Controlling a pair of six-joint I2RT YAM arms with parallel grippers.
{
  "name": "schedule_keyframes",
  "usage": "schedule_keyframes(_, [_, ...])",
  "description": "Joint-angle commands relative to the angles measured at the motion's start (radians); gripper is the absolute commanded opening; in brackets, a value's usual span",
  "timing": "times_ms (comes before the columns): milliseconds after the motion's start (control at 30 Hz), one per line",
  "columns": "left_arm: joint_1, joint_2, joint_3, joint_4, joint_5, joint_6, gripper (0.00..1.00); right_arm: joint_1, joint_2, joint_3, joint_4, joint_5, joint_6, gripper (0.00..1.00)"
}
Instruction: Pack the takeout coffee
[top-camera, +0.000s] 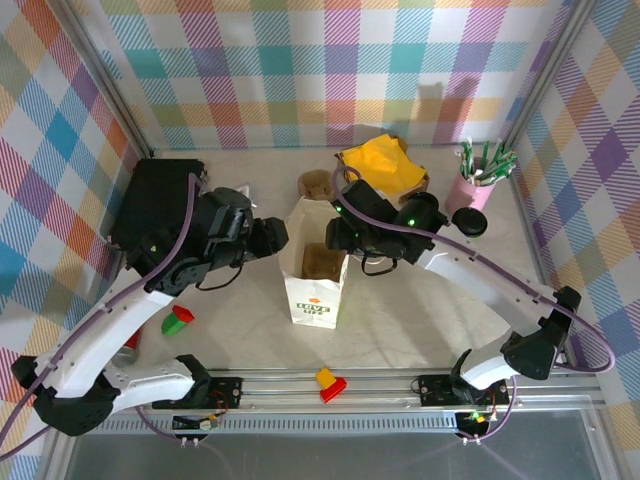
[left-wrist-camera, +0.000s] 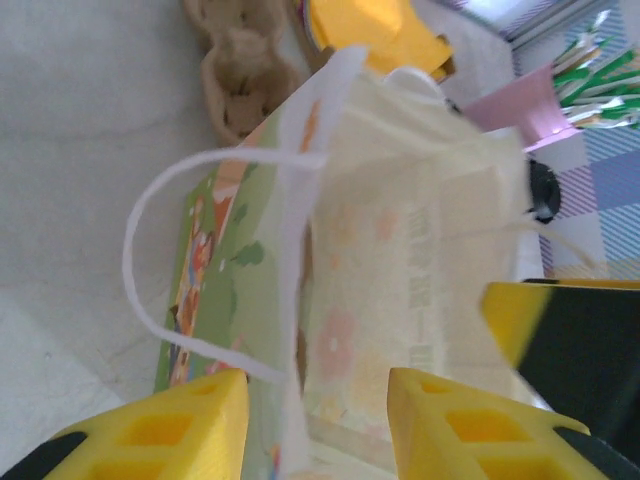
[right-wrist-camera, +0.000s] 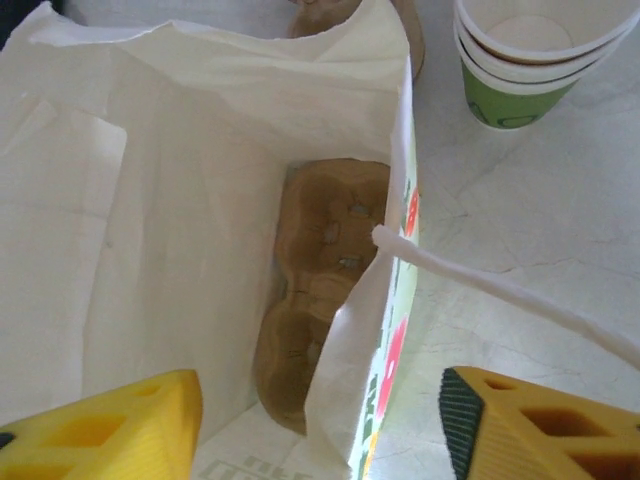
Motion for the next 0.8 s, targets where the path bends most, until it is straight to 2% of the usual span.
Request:
schedule_keyframes(0, [-0.049, 0.06, 0.065, -0.057, -0.067, 0.048, 0.4, 0.002, -0.06, -0.046, 0.061, -0.036, 0.03, 0.48])
schedule_keyframes(233, [-0.109, 0.216, 0.154, -0.033, -0.008, 0.057, 0.35, -0.001, -0.113, -0.113, 0.093, -0.026, 0.059, 0.4])
schedule_keyframes(767, [-0.111, 0.453, 0.196, -0.075, 0.036, 0.039, 0.26, -0.013, -0.168, -0.207, 0.193, -0.093, 0.095, 0.24])
